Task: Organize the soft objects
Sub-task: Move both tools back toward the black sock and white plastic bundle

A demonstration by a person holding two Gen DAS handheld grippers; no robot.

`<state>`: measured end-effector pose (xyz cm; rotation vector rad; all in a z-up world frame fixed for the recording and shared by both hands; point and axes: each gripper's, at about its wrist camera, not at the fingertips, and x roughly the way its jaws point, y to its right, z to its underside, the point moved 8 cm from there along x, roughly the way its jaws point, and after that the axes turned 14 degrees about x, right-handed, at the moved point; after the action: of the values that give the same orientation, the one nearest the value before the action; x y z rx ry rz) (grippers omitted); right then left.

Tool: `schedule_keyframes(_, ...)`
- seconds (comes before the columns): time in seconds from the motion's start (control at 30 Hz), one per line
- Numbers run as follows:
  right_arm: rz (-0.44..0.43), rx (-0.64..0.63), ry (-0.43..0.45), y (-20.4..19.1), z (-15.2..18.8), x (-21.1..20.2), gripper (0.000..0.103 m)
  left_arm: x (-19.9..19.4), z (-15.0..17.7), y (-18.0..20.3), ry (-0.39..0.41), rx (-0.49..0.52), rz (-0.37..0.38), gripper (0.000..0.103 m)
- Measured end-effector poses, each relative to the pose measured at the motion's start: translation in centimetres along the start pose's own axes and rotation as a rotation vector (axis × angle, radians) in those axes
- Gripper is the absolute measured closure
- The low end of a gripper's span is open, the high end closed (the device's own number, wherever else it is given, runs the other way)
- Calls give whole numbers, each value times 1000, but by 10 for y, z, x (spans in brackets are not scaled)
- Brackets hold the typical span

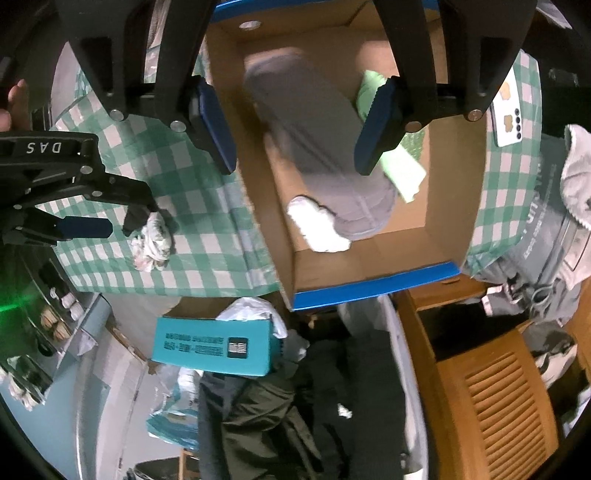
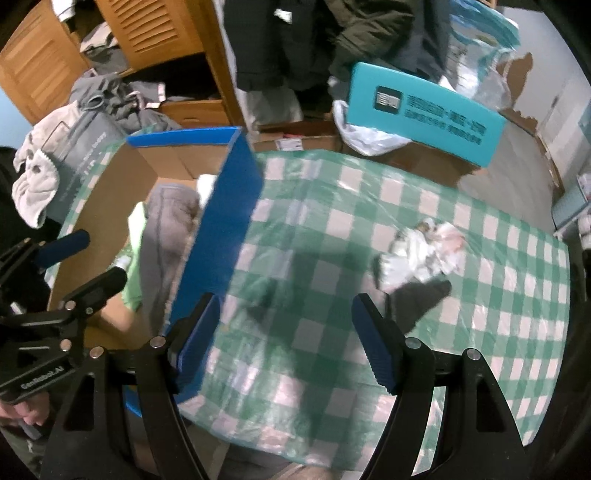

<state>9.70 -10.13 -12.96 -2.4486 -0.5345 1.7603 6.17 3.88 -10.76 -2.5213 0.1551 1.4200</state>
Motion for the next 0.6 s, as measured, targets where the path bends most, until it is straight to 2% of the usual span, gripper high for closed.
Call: schedule_keyframes(0.6,65,203,-9,115,4,4,29,26,-29,60,-32,85,49,35)
